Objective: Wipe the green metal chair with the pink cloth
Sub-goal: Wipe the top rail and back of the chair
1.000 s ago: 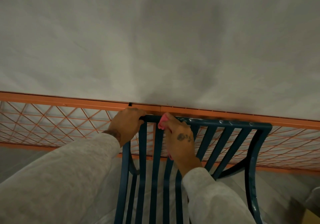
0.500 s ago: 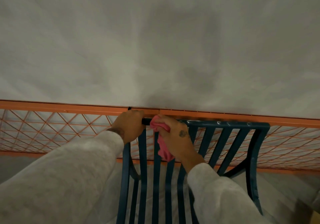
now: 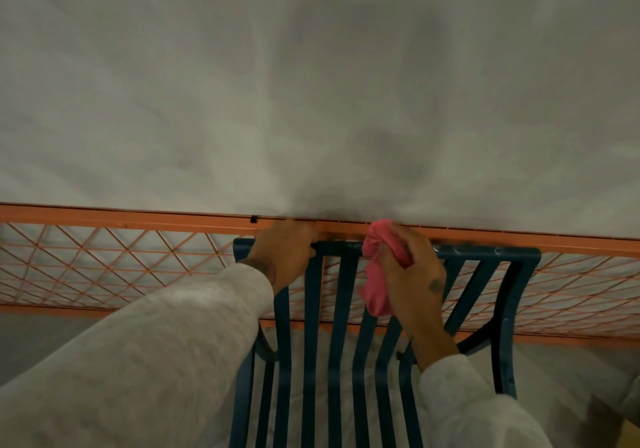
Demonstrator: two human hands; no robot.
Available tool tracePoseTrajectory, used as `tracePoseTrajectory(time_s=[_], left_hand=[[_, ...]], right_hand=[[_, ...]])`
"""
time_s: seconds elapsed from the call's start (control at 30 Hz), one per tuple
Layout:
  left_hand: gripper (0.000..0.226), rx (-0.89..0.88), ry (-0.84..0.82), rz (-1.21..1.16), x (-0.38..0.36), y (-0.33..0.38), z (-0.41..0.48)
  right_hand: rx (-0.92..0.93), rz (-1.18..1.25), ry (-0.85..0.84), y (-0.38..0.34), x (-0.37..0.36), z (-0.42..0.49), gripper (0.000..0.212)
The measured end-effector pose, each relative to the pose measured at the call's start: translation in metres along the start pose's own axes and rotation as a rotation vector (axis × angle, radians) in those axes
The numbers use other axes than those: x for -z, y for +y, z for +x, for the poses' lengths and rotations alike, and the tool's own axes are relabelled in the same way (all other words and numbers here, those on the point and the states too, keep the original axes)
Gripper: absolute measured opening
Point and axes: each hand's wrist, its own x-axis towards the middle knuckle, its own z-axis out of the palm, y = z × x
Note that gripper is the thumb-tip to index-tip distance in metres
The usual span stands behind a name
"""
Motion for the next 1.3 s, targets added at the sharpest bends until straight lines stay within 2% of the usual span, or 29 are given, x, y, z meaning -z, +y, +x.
tracePoseTrajectory(time_s=[0.07, 0.2, 0.33, 0.43, 0.57, 0.63, 0.77, 0.87, 1.03, 1.17, 1.3], left_hand=[[0.013, -0.011, 0.019, -0.008, -0.002, 0.000, -0.001], [0.015, -0.002, 0.033, -0.005, -0.004, -0.001, 0.000], [0.022, 0.019, 0.054, 0.008, -0.007, -0.003, -0.001], [0.016, 0.011, 0.062, -0.022, -0.007, 0.000, -0.001], [0.020, -0.003, 0.045, -0.044, -0.004, 0.002, -0.001], [0.019, 0.005, 0.045, -0.047, -0.004, 0.001, -0.001], [0.016, 0.004, 0.038, -0.023, -0.002, 0.003, 0.000], [0.016, 0.002, 0.025, -0.035, -0.001, 0.003, -0.001], [0.017, 0.005, 0.025, -0.038, -0.002, 0.003, -0.002], [0.016, 0.009, 0.017, -0.017, -0.001, 0.003, 0.000], [0.017, -0.014, 0.031, 0.007, -0.001, 0.003, 0.000]], right_hand=[[0.137, -0.129, -0.088, -0.002, -0.016, -0.009, 0.034], [0.363, -0.358, -0.029, 0.015, -0.053, -0.019, 0.026], [0.407, -0.360, -0.191, 0.014, -0.064, -0.016, 0.029], [0.454, -0.421, -0.245, 0.022, -0.043, -0.010, 0.030], [0.372, -0.424, -0.048, 0.042, -0.020, -0.013, 0.029], [0.354, -0.470, -0.025, 0.042, -0.032, -0.016, 0.033], [0.479, -0.488, -0.150, 0.020, -0.052, -0.015, 0.035], [0.490, -0.529, -0.228, 0.019, -0.039, -0.008, 0.035], [0.413, -0.568, -0.168, 0.034, -0.004, 0.003, 0.032], [0.401, -0.552, -0.187, 0.019, -0.038, -0.009, 0.024], [0.449, -0.531, -0.209, 0.008, -0.051, -0.011, 0.027]])
